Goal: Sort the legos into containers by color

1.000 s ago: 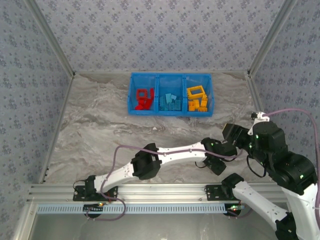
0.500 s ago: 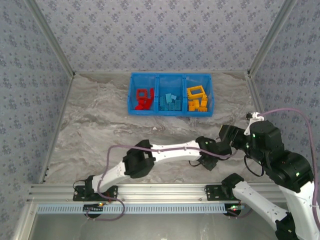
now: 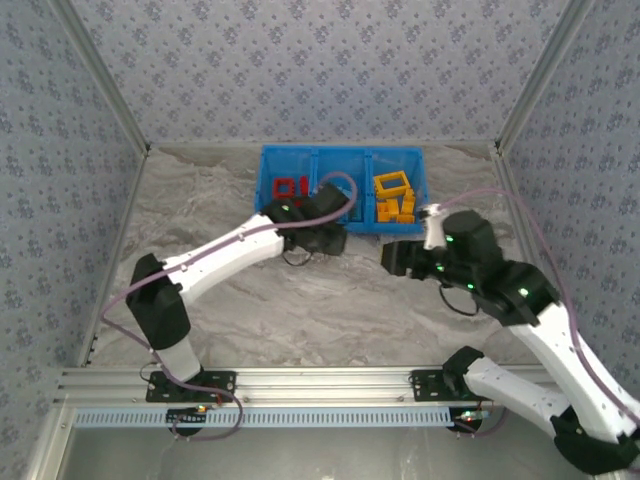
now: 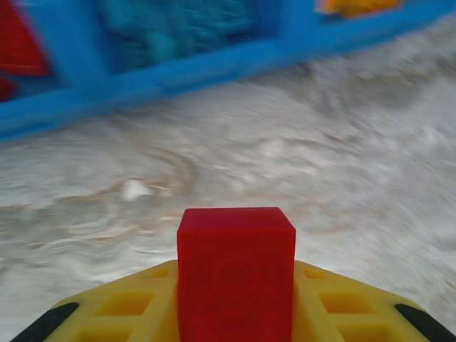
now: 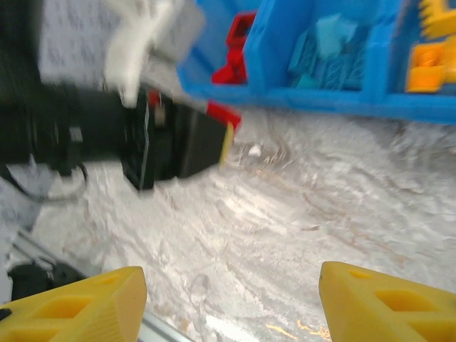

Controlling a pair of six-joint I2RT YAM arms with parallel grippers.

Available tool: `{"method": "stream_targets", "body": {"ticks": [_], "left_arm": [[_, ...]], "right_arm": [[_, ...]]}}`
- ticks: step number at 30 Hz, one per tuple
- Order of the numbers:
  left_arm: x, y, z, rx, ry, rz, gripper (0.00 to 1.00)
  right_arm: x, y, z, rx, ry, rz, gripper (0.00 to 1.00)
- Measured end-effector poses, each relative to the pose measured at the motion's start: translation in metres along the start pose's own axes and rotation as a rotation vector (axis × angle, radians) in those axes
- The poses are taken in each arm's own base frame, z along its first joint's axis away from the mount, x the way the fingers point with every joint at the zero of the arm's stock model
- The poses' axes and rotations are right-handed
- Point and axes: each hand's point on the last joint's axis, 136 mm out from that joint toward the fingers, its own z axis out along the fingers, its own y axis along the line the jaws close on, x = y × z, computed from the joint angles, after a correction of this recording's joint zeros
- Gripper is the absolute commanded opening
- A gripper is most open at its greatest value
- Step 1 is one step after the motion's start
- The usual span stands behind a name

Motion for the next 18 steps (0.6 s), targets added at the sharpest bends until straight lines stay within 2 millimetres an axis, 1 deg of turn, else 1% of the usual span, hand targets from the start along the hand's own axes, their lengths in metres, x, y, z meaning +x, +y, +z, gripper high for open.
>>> {"method": "stream_targets", "body": {"ticks": [4,7,9,10,12,15,18], "left_arm": [[-0.021,0.070,0.013,-0.100,0.000,-0.123,0.36],[-0.033,0.107,0.021,-0.150,-0.002,-0.184,0.36],[-0.037,0.124,0.031,-0.167,0.010,-0.208,0.36],[-0.039,0.130,0.038,-0.171,0.022,-0.218,0.37],[-0.047,0.136,0.055,-0.160,0.039,-0.229,0.37],[-0.058,0.138,0.085,-0.116,0.071,-0.250,0.37],[-0.066,0.139,0.113,-0.063,0.098,-0.272,0.37]], "right_arm": [[0.014,0.028,0.045,-0.021,0.086,-0.105,0.67],[0.020,0.041,0.071,-0.020,0.107,-0.147,0.67],[0.020,0.044,0.084,-0.011,0.098,-0.157,0.67],[0.019,0.045,0.089,-0.005,0.093,-0.162,0.67],[0.019,0.045,0.099,0.017,0.083,-0.172,0.67],[0.022,0.046,0.116,0.054,0.078,-0.205,0.67],[0.031,0.047,0.134,0.086,0.096,-0.244,0.67]]}}
